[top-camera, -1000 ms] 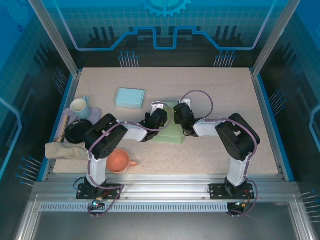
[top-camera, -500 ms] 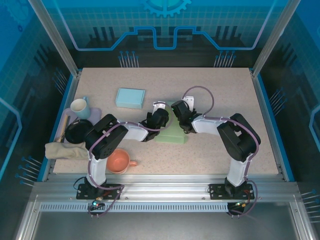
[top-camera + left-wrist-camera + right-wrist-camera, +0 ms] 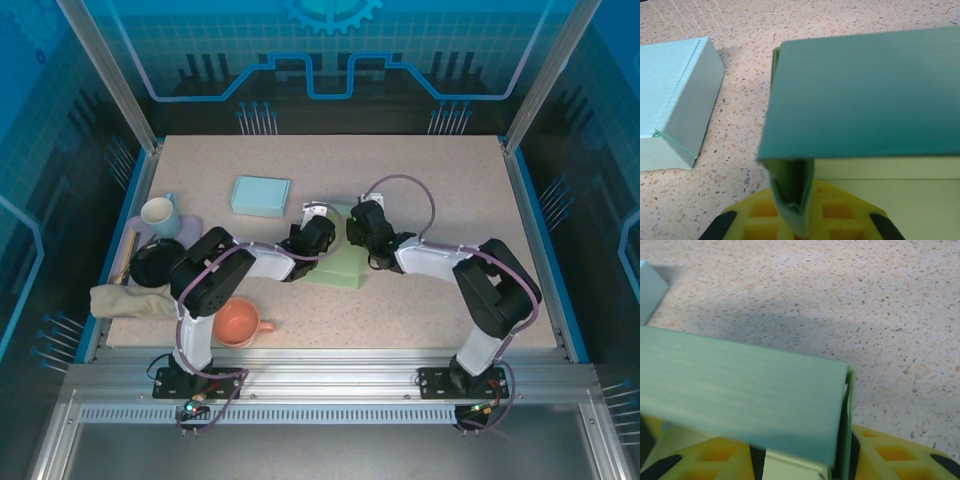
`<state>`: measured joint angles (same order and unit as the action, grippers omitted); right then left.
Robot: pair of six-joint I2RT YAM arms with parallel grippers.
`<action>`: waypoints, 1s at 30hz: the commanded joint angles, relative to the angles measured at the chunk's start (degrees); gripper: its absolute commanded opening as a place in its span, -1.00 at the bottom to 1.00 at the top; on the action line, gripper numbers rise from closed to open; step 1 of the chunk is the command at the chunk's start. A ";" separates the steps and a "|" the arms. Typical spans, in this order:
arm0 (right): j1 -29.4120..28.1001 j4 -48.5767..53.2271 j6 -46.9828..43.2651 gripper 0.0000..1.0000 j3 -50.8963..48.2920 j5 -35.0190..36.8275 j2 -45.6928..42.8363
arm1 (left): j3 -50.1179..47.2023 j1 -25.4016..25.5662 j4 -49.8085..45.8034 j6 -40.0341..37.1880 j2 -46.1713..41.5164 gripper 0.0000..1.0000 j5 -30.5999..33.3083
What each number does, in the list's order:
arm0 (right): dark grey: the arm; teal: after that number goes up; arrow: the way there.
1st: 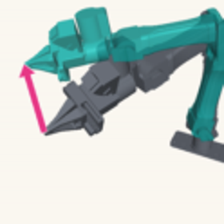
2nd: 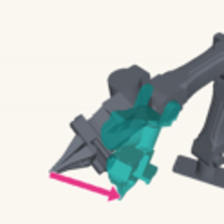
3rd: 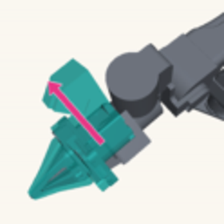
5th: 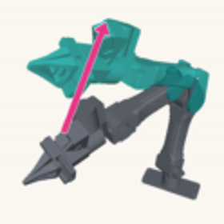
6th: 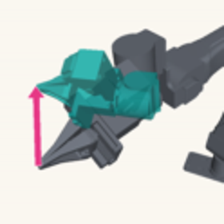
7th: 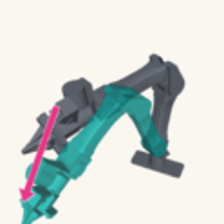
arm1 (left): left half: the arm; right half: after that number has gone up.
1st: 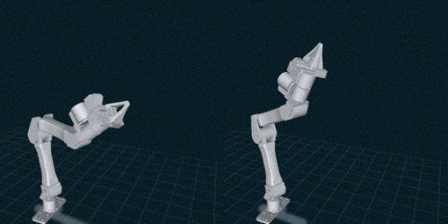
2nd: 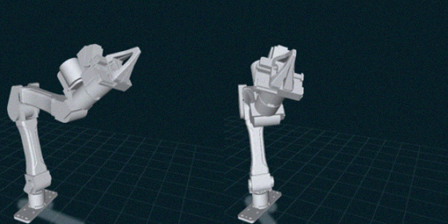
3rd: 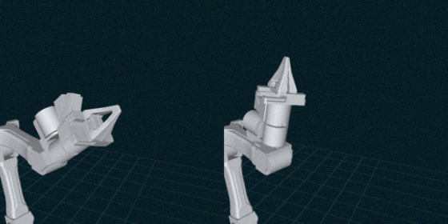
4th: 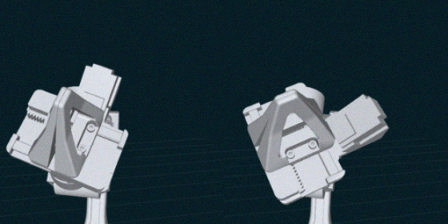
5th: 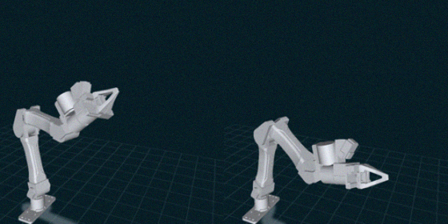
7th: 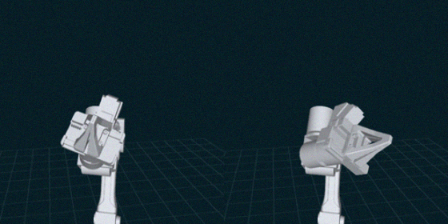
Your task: Fold the paper box
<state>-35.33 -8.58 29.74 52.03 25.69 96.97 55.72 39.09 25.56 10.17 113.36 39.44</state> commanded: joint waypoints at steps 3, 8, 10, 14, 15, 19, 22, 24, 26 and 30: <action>-0.86 1.65 2.00 -0.03 -3.51 -4.61 -7.70 | 0.65 -0.02 -4.66 -1.47 1.67 -1.00 0.99; -0.83 9.45 1.07 0.00 -5.01 -1.77 -16.80 | 3.37 0.00 -9.97 -1.42 0.44 -1.00 1.40; -0.84 12.47 0.77 0.01 -6.22 -0.62 -22.51 | 4.44 -0.08 -12.13 -1.65 -1.47 -1.00 0.80; -0.74 20.80 1.29 0.03 -7.76 -2.28 -35.29 | 9.34 -0.16 -18.56 -4.17 -6.20 -1.00 -2.29; -0.66 23.94 1.31 0.07 -7.34 -2.39 -38.13 | 11.40 -0.18 -20.53 -5.32 -7.20 -1.00 -3.56; 0.74 34.33 -1.10 0.15 -5.28 -1.82 -48.88 | 21.33 -0.09 -30.38 -11.03 -9.87 -1.00 -8.15; 2.13 37.49 -3.83 0.29 -5.85 -1.46 -57.60 | 29.15 -0.07 -39.09 -18.80 -11.42 -1.00 -13.22; 3.09 38.37 -5.52 0.35 -6.50 -0.66 -62.56 | 34.10 0.15 -46.47 -24.20 -12.56 -1.00 -17.42; 3.69 37.52 -6.76 0.36 -8.36 0.07 -67.85 | 39.50 2.16 -56.30 -30.36 -13.06 -1.00 -17.85; 4.22 34.15 -4.54 0.47 -13.88 -1.14 -77.57 | 41.54 9.17 -64.25 -45.98 -12.82 -1.00 -7.91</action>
<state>-31.81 25.26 25.30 41.54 24.80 23.05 96.40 43.66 -25.02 -21.12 100.49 27.70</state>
